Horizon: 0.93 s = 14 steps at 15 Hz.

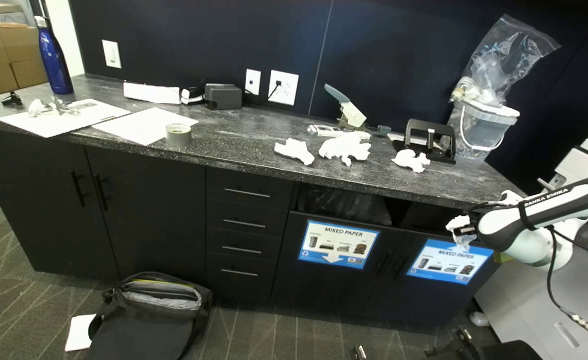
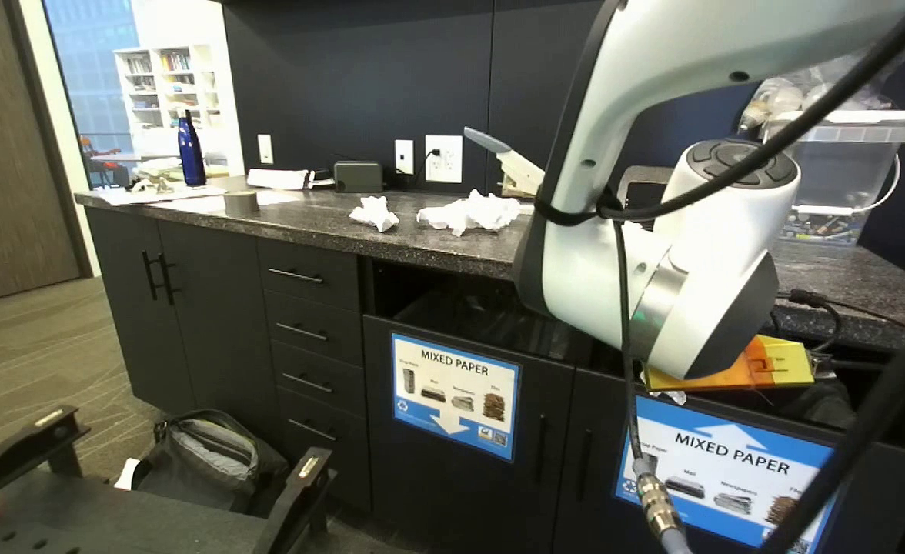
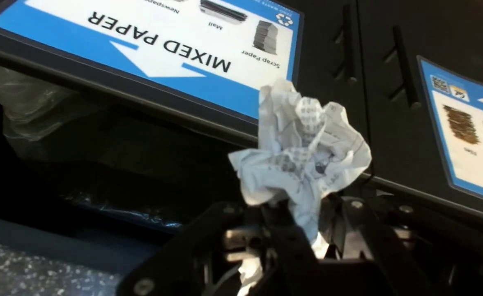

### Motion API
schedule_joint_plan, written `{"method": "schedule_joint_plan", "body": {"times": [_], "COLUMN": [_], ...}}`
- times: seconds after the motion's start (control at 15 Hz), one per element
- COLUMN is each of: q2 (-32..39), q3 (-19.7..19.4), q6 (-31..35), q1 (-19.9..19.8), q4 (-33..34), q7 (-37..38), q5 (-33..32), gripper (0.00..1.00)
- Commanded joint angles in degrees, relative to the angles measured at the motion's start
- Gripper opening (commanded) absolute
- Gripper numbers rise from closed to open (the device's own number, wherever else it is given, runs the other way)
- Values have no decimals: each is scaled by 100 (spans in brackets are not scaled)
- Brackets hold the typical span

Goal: Place one paper from the counter inside the waste bin on the right, place four papers from the counter inside the bin on the left

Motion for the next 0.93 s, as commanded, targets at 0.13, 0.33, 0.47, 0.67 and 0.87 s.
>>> {"method": "schedule_joint_plan", "body": {"times": [0.13, 0.33, 0.47, 0.67, 0.87], "q2": [758, 1116, 1349, 1747, 2047], "q3": [222, 504, 799, 1292, 1479], "q6": [-501, -805, -1036, -1327, -1287], "q1": [-98, -339, -569, -914, -1026], "q4": [908, 1302, 1541, 1911, 2212], "q7": [-44, -94, -146, -236, -182], "q5": [-5, -34, -43, 86, 302], "gripper": [10, 10, 10, 10, 10]}}
